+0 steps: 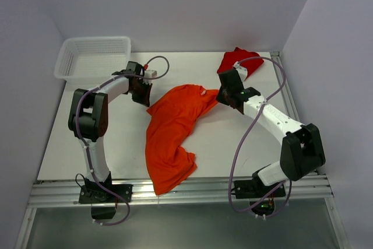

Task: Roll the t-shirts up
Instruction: Flatten the tshirt

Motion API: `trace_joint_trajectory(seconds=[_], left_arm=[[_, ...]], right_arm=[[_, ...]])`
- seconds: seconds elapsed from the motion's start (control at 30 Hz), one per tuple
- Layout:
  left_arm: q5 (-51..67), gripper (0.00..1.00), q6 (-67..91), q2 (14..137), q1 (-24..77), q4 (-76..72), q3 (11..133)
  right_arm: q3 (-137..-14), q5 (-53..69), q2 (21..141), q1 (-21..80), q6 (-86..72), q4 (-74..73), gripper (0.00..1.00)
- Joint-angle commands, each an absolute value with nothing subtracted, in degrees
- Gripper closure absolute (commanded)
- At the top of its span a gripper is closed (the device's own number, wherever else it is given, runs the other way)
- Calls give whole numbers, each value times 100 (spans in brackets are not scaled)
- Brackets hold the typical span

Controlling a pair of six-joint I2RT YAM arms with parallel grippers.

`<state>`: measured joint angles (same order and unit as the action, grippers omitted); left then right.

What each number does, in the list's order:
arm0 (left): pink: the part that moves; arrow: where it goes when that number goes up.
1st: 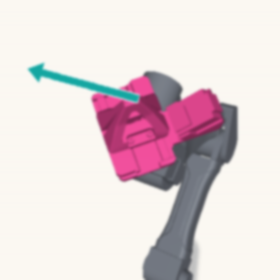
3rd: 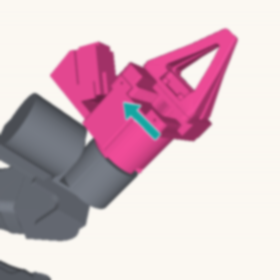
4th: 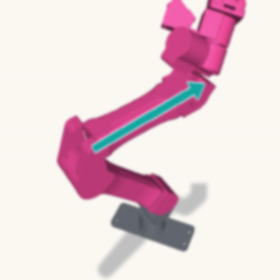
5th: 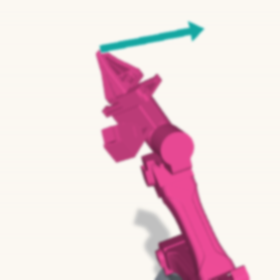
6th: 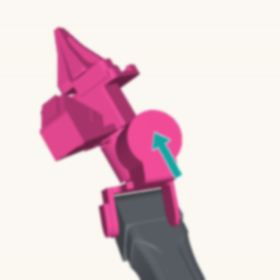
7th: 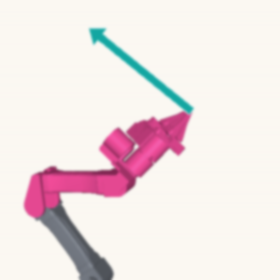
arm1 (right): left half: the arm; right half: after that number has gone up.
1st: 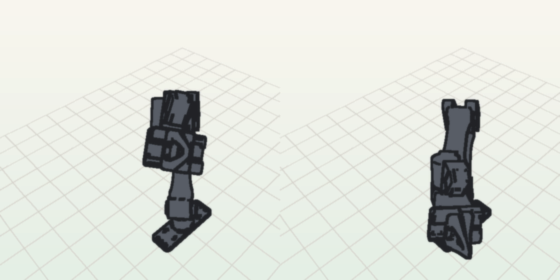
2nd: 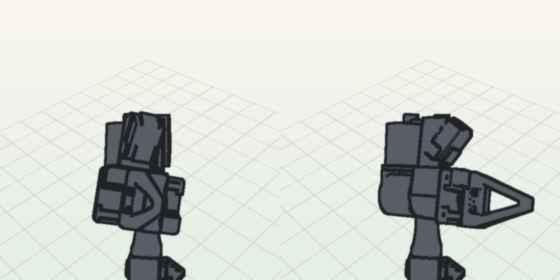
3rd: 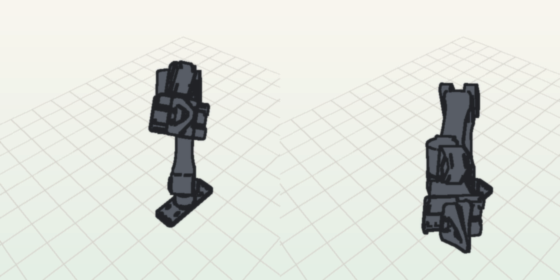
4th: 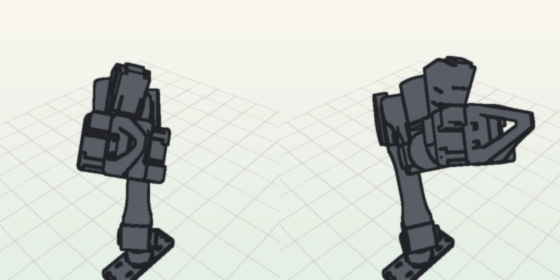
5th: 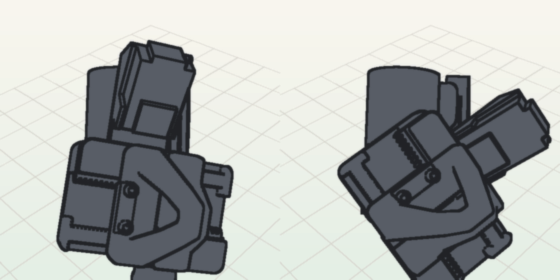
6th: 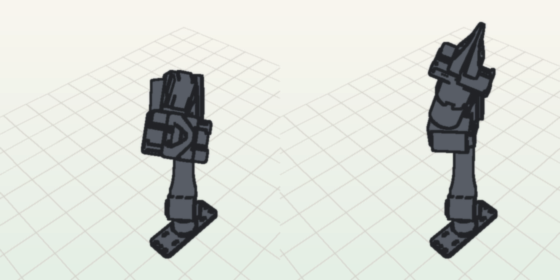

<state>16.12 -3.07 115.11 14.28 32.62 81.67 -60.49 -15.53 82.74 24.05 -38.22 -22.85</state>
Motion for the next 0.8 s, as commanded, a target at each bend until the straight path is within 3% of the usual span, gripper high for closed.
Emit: trace_joint_trajectory(seconds=[0.0, 0.13, 0.23, 0.37, 0.5, 0.6, 0.77], left_arm=[[1565, 89, -492, 11179, 1459, 3559, 8376], [1599, 66, -519, 11180, 1468, 3428, 8060], [1635, 57, -554, 11241, 1494, 3393, 7963], [1617, 55, -545, 11303, 1573, 3278, 7893], [1591, 59, -536, 11452, 1652, 3261, 7928], [1407, 68, -527, 11575, 1749, 3191, 7893], [1169, 94, -510, 11672, 1872, 3068, 7770]], right_arm=[[-6293, -1723, 7989, 2347, -3718, -2338, 99], [-6240, -1688, 7989, 2347, -3735, -2303, 99], [-6231, -1679, 7989, 2347, -3718, -2303, 99], [-6249, -1661, 7989, 2347, -3718, -2312, 99], [-6223, -1661, 7998, 2347, -3709, -2303, 99], [-6188, -1661, 8007, 2347, -3709, -2285, 99], [-6144, -1670, 7998, 2338, -3691, -2276, 99]])
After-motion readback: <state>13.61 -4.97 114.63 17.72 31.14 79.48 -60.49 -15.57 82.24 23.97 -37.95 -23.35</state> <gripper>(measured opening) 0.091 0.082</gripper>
